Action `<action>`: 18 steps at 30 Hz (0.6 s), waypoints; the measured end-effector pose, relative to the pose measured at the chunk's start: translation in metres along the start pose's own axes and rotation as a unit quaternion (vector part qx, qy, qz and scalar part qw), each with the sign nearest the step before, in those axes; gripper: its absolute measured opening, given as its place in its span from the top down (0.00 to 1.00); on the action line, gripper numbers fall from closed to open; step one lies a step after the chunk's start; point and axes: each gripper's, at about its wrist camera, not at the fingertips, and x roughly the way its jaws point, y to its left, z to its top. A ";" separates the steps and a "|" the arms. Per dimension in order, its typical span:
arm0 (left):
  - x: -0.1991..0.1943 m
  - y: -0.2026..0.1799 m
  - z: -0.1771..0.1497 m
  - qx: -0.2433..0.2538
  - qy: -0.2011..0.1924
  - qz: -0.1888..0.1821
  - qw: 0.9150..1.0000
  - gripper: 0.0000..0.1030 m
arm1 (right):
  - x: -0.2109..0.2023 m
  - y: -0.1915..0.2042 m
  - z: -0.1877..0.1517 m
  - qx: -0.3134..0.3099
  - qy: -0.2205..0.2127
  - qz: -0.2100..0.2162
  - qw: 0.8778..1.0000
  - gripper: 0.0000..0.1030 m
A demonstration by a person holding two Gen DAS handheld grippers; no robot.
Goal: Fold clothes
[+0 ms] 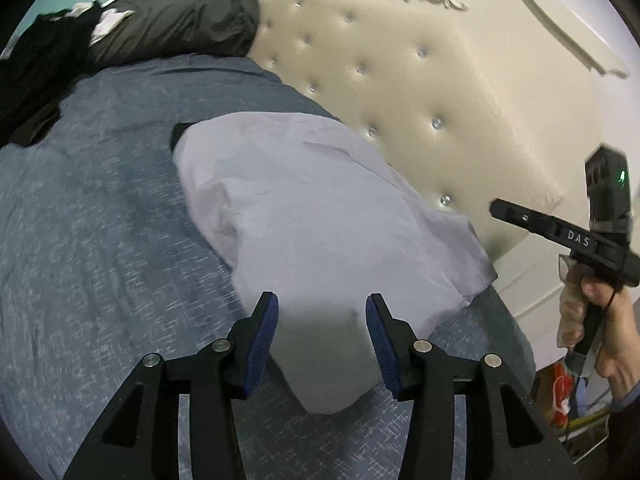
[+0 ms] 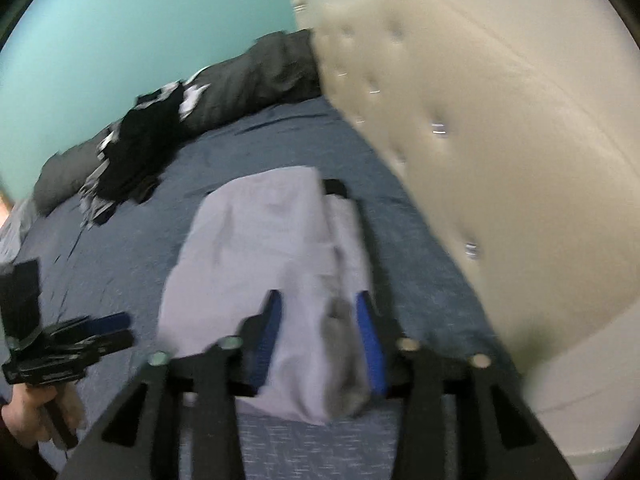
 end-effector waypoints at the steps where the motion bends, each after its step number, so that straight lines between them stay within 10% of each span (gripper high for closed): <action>1: 0.004 -0.002 0.000 0.004 0.004 0.002 1.000 0.52 | 0.006 0.006 -0.001 -0.008 0.006 0.006 1.000 0.88; 18: 0.060 0.004 -0.028 0.033 0.061 0.039 0.997 0.52 | 0.090 -0.042 -0.054 0.108 0.073 -0.011 0.991 1.00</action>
